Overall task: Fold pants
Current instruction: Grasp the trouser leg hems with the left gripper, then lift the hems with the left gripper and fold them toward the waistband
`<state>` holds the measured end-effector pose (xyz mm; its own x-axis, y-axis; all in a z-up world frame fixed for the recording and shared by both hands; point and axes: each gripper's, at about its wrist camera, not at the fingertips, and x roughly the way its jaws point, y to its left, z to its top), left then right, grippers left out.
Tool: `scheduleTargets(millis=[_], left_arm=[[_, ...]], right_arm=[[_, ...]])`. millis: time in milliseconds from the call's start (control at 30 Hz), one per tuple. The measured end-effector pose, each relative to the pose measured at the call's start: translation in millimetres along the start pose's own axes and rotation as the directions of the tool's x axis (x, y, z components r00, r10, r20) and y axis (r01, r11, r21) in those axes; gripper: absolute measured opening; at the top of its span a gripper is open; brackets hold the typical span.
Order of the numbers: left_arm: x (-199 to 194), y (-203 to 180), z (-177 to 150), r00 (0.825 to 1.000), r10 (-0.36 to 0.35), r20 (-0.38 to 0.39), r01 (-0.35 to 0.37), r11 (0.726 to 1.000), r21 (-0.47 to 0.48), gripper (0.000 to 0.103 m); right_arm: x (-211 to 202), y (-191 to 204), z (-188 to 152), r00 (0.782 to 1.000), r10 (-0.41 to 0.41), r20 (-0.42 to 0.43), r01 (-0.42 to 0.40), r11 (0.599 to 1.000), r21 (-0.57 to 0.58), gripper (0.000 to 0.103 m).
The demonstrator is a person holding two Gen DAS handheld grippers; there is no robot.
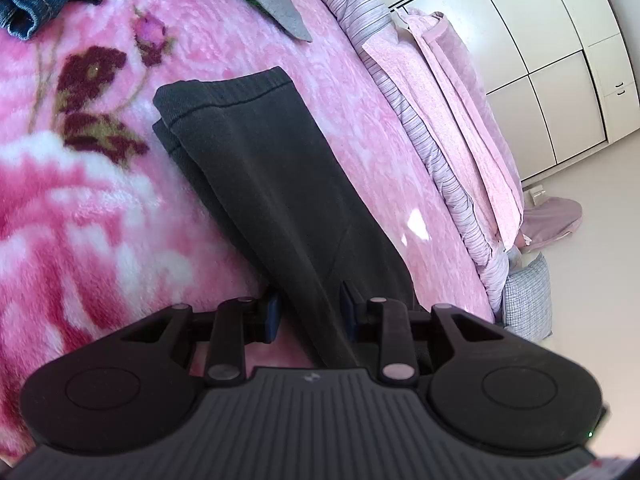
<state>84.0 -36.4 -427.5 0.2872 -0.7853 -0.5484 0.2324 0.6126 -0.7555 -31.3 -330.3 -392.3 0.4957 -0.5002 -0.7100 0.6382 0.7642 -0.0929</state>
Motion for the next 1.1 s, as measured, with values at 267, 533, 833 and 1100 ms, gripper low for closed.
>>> scheduleTargets(millis=[267, 533, 833, 1100], left_arm=[[-5, 2, -3, 1.000, -0.015, 0.009, 0.015, 1.000, -0.020, 0.027], [13, 4, 2, 0.997, -0.046, 0.065, 0.053, 0.992, -0.113, 0.014], [8, 5, -10, 0.994, -0.024, 0.108, 0.028, 0.999, -0.034, 0.020], [3, -47, -16, 0.980, 0.107, 0.166, -0.142, 0.966, 0.218, 0.011]], right_arm=[[-47, -5, -23, 1.000, 0.016, -0.001, -0.016, 0.996, 0.084, 0.056], [-55, -37, -28, 1.000, 0.006, -0.008, -0.004, 0.981, 0.195, 0.056], [-76, -78, -31, 0.998, -0.060, 0.026, 0.051, 0.959, 0.280, 0.056], [-102, -129, -40, 0.986, -0.151, 0.068, 0.117, 0.924, 0.364, 0.056]])
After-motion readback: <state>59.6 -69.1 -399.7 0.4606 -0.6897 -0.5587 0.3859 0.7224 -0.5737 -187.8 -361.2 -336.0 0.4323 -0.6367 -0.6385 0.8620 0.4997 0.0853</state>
